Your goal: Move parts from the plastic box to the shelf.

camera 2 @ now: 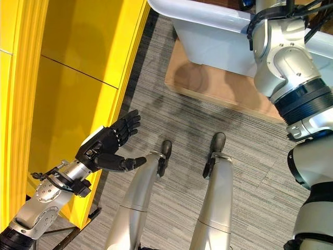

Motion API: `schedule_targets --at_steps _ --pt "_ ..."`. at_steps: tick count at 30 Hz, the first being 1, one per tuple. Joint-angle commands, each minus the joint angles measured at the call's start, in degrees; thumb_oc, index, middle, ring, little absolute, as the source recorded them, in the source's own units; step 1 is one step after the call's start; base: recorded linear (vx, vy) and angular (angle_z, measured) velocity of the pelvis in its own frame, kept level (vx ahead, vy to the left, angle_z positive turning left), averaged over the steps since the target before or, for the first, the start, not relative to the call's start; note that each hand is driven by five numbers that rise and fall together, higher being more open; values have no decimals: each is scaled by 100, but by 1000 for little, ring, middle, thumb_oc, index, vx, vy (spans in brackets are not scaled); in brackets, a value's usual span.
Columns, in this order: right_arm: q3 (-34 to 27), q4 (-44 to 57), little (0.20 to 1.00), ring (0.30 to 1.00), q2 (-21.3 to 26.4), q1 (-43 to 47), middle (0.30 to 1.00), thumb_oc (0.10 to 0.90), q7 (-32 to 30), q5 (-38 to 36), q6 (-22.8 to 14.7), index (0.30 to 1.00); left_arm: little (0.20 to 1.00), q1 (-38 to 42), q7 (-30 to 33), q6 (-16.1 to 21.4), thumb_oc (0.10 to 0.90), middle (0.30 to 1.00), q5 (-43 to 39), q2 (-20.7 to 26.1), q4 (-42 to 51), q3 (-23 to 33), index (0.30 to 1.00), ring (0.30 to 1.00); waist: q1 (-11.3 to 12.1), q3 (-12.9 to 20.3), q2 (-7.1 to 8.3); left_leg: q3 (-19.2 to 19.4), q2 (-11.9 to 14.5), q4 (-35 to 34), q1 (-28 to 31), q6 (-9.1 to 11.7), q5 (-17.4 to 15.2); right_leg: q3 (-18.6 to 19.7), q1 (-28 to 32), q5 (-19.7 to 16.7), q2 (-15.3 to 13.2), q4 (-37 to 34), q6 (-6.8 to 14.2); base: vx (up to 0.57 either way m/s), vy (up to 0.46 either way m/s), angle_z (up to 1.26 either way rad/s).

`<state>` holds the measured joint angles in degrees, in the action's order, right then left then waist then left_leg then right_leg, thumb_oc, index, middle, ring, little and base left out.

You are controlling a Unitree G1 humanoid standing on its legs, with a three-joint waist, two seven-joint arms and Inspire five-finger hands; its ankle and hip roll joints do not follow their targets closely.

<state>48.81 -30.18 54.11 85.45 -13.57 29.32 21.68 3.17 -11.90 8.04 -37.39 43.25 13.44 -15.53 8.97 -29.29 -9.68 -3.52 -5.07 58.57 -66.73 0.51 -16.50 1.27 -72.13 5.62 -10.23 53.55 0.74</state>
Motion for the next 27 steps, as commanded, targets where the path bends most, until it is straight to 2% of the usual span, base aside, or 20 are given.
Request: schedule_targets --at_steps 1,5,11,19,20,27 --pt "469 -251 300 300 362 45 300 400 -72 302 -115 300 1000 -236 -160 660 900 1000 86 -135 616 314 1000 1000 -57 -51 -206 67 621 -894 387 -118 105 -170 702 885 -5 -49 -37 0 0 0" --pt "385 -168 300 300 462 -82 300 400 -212 227 -246 300 1000 -313 -209 694 900 1000 67 -116 634 394 1000 1000 -101 -51 -145 49 667 -1155 665 -88 193 -174 953 809 15 -299 -12 0 0 0" --pt "0 497 300 300 602 -548 300 400 -221 243 -368 300 1000 -386 -338 629 900 1000 5 -90 704 595 1000 1000 -207 -51 -22 73 689 -1339 1065 -91 189 -183 1322 738 50 -542 16 0 0 -1" --pt "-479 987 300 300 490 -876 300 400 -803 458 -574 300 1000 -289 -309 463 900 1000 -53 -92 722 710 1000 1000 -301 -51 50 91 632 -1440 1448 -104 154 -131 1679 711 148 -681 18 -14 1 -4" --pt "-567 1147 300 300 507 -841 300 400 -740 590 -543 300 1000 -218 -298 425 900 1000 -43 -104 731 763 1000 1000 -326 -51 80 117 637 -1503 1362 -124 302 -163 1611 572 143 -765 -16 -75 -1 -5" --pt "-699 1834 300 300 697 -989 300 400 -596 1036 -432 300 1000 -243 -334 339 900 1000 -67 -96 757 893 1000 1000 -403 -51 207 102 671 -1711 1740 -99 340 -143 1975 537 201 -967 12 -17 -6 -3"
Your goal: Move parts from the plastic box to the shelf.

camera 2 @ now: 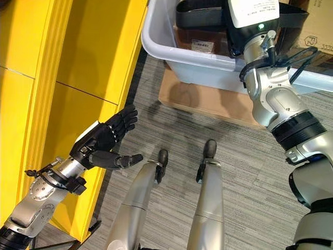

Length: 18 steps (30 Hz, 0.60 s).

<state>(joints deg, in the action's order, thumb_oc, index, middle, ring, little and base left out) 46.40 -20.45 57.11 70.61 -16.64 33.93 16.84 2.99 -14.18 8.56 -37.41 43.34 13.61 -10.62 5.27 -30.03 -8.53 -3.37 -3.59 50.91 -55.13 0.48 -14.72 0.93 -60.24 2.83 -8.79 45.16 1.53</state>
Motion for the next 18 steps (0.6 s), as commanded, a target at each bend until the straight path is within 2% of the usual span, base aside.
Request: schedule_targets --at_steps 1,7,12,15,18 --pt "-465 889 300 300 414 491 300 400 -277 596 48 300 1000 -223 -111 285 900 1000 -69 -101 738 408 1000 1000 -37 23 100 85 526 -960 608 -96 163 -107 813 815 60 -144 -65 -7 -5 -3" --pt "-433 1080 300 300 614 500 300 400 -192 942 -21 300 1000 -259 -200 266 900 1000 -57 -97 734 469 1000 1000 -57 23 205 52 586 -1118 888 -95 207 -128 1086 767 79 -337 -41 -2 -5 -3" --pt "-300 1252 300 300 926 689 300 400 -96 935 16 300 1000 -303 -214 306 900 1000 -92 -44 718 502 1000 1000 -97 23 354 52 673 -1230 1118 -80 243 -163 1321 749 121 -471 -42 0 0 0" --pt "-176 1212 300 300 1178 815 300 400 51 1085 -187 300 1000 -337 -266 299 900 1000 -88 -3 684 537 1000 1000 -101 23 493 32 722 -1248 1265 -73 272 -214 1495 753 153 -514 -49 23 -50 0" --pt "36 1156 300 300 1335 1010 300 400 24 1121 -191 300 1000 -340 -268 322 900 1000 -84 38 651 530 1000 1000 -87 23 593 13 763 -1256 1345 -75 284 -253 1605 759 177 -527 -59 18 -54 -5"
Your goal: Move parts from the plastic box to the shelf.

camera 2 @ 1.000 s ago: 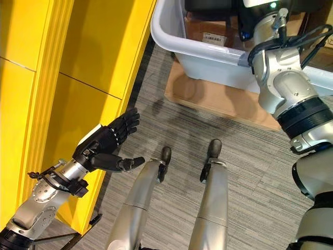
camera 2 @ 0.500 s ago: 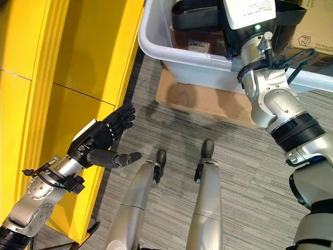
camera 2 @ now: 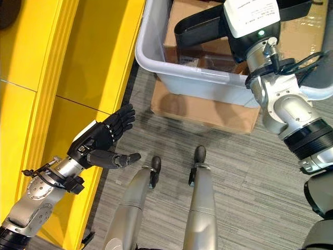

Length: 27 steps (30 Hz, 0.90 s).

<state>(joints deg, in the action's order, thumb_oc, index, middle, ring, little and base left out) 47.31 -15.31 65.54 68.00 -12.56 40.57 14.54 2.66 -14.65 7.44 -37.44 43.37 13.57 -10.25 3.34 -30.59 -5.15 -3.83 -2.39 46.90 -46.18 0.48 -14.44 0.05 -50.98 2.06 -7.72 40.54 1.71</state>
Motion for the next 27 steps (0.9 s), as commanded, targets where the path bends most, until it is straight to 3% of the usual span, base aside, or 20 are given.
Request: schedule_targets --at_steps 1,4,6,12,22,27 --pt "29 594 300 300 572 1375 300 400 -438 466 -16 300 1000 -310 -210 440 900 1000 -71 66 645 488 1000 1000 108 79 296 62 664 -874 495 -74 259 -179 732 838 75 -83 -83 16 -60 -5" --pt "202 505 300 300 734 1578 300 400 -447 467 -70 300 1000 -309 -230 473 900 1000 -78 136 598 481 1000 1000 121 79 378 46 693 -849 533 -71 258 -210 797 839 75 -76 -89 22 -73 0" --pt "629 93 300 300 977 2018 300 400 -599 347 -296 300 1000 -317 -306 446 900 1000 -89 272 521 507 1000 1000 177 79 549 -27 750 -760 588 -72 264 -292 935 873 100 -30 -108 60 -169 4" --pt "1191 -394 300 300 1215 2465 300 400 -749 195 -739 300 1000 -429 -409 540 900 1000 -91 471 418 546 1000 1000 278 79 718 -125 856 -707 770 -35 159 -370 1203 1044 117 42 -93 76 -116 5" --pt "1971 -1256 300 300 1044 2979 300 400 -1046 458 -1977 300 1000 -440 -824 708 900 1000 -54 767 184 448 1000 1000 516 79 829 -327 1016 -562 612 -29 223 -611 1172 1266 75 452 -228 68 -154 6" --pt "2059 -1526 300 300 904 2977 300 400 -1151 449 -2014 300 1000 -426 -839 635 900 1000 2 816 190 417 1000 1000 584 79 819 -415 1094 -512 506 -22 280 -688 1098 1360 50 647 -285 74 -125 8"
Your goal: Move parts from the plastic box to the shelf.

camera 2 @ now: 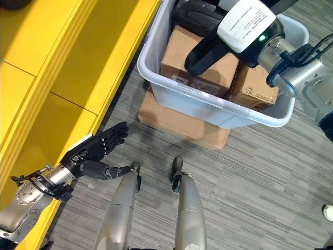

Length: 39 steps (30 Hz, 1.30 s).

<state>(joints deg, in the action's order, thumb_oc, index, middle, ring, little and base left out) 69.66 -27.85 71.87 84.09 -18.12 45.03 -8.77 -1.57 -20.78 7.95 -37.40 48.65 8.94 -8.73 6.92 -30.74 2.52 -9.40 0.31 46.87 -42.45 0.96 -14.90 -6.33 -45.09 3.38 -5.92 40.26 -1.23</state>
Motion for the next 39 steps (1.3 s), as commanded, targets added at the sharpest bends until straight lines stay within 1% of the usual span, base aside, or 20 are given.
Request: schedule_targets --at_steps 1,3,6,8,9,14,16,18,21,23,24,26,27,31,34,35,36,37,38,39 --pt "-151 -358 300 300 265 1348 300 400 -662 -17 293 300 1000 -36 -265 633 900 1000 -36 328 632 261 1000 1000 243 94 44 112 852 -522 103 -62 356 -70 468 1263 -139 759 -4 65 -85 13" --pt "-173 -422 300 300 259 1254 300 400 -780 147 271 300 1000 -58 -255 634 900 1000 -82 341 668 278 1000 1000 252 94 21 73 874 -566 72 -58 392 -84 414 1310 -149 837 -21 77 -94 11" --pt "-303 -531 300 300 232 1084 300 400 -1031 184 285 300 1000 -91 -357 715 900 1000 -160 377 645 301 1000 1000 258 94 -36 45 906 -650 8 -46 451 -105 316 1361 -196 932 -28 45 -55 7" --pt "-344 -539 300 300 208 1055 300 400 -1036 226 279 300 1000 -93 -376 722 900 1000 -170 386 640 302 1000 1000 264 94 -50 38 909 -651 -13 -44 465 -103 288 1381 -214 974 -31 34 -26 7" --pt "-416 -585 300 300 172 967 300 400 -1086 273 282 300 1000 -106 -391 730 900 1000 -232 415 624 315 1000 1000 273 94 -89 35 902 -642 -55 -52 448 -98 233 1417 -246 1062 -34 49 -49 7" --pt "-584 -775 300 300 95 729 300 400 -1005 205 583 300 1000 -156 -422 863 900 1000 -187 491 590 355 1000 1000 296 94 -230 -23 846 -590 -276 -54 457 -68 -21 1531 -339 1339 -46 30 -57 4" --pt "-610 -899 300 300 93 646 300 400 -992 257 573 300 1000 -185 -465 932 900 1000 -301 540 569 408 1000 1000 278 94 -296 -39 849 -656 -309 -40 500 -46 -108 1554 -364 1383 -45 8 -55 5" --pt "-593 -922 300 300 108 607 300 400 -909 267 570 300 1000 -224 -565 924 900 1000 -384 579 586 489 1000 1000 263 94 -341 -41 842 -667 -339 -36 513 -23 -182 1581 -373 1446 -54 5 -33 5" --pt "-490 -972 300 300 99 641 300 400 -526 319 593 300 1000 -223 -633 911 900 1000 -485 647 599 541 1000 1000 245 94 -370 -33 852 -669 -361 -27 524 -15 -231 1595 -392 1484 -62 -3 -31 4" --pt "-398 -1015 300 300 128 639 300 400 -545 273 605 300 1000 -248 -659 934 900 1000 -533 689 608 584 1000 1000 236 94 -380 -20 874 -708 -364 -20 550 -14 -254 1593 -398 1483 -66 -15 -38 2" --pt "-336 -1080 300 300 132 648 300 400 -514 131 635 300 1000 -256 -700 948 900 1000 -562 711 596 598 1000 1000 224 94 -393 -8 893 -757 -362 -9 580 -5 -277 1595 -405 1484 -67 -6 -42 1" --pt "-318 -1124 300 300 114 659 300 400 -403 151 658 300 1000 -257 -755 958 900 1000 -563 723 569 617 1000 1000 215 94 -405 11 912 -773 -362 -8 589 -7 -294 1603 -417 1504 -72 -1 -38 0" --pt "-289 -1143 300 300 113 674 300 400 -218 184 723 300 1000 -269 -760 978 900 1000 -574 740 552 620 1000 1000 206 94 -411 25 934 -795 -361 1 606 -12 -311 1602 -425 1517 -71 3 -38 -1" --pt "-155 -1218 300 300 168 736 300 400 156 256 932 300 1000 -288 -822 1062 900 1000 -604 763 501 634 1000 1000 162 94 -419 45 1007 -955 -321 37 698 1 -339 1600 -437 1497 -70 0 -9 0" --pt "-61 -1303 300 300 159 823 300 400 468 172 1187 300 1000 -312 -864 1131 900 1000 -606 769 448 651 1000 1000 135 94 -422 77 1068 -1076 -276 75 771 17 -343 1602 -437 1479 -69 4 -7 3" --pt "-30 -1365 465 465 186 820 465 518 521 84 1332 465 1000 -307 -862 1147 900 1000 -622 777 466 636 1000 1000 120 94 -420 87 1092 -1127 -266 86 790 21 -358 1609 -440 1479 -72 0 0 0" --pt "-22 -1380 533 533 190 826 533 567 523 81 1333 533 1000 -308 -864 1146 900 1000 -626 779 466 639 1000 1000 119 94 -420 92 1096 -1142 -259 89 798 23 -360 1609 -440 1481 -71 0 0 0" --pt "-14 -1454 550 550 214 846 550 578 634 79 1436 550 1000 -322 -850 1184 900 1000 -602 769 455 637 1000 1000 104 94 -426 105 1115 -1199 -238 109 821 29 -358 1614 -446 1467 -69 0 0 0" --pt "-28 -1472 629 629 233 834 629 635 669 97 1467 629 1000 -341 -848 1195 900 1000 -586 766 455 647 1000 1000 94 94 -427 115 1132 -1215 -228 116 827 25 -353 1611 -454 1455 -66 0 0 0" --pt "-31 -1471 783 783 238 831 783 745 677 98 1492 783 1000 -346 -849 1204 900 1000 -578 763 450 648 1000 1000 91 94 -427 122 1139 -1222 -225 117 832 24 -353 1608 -457 1453 -65 0 0 0"
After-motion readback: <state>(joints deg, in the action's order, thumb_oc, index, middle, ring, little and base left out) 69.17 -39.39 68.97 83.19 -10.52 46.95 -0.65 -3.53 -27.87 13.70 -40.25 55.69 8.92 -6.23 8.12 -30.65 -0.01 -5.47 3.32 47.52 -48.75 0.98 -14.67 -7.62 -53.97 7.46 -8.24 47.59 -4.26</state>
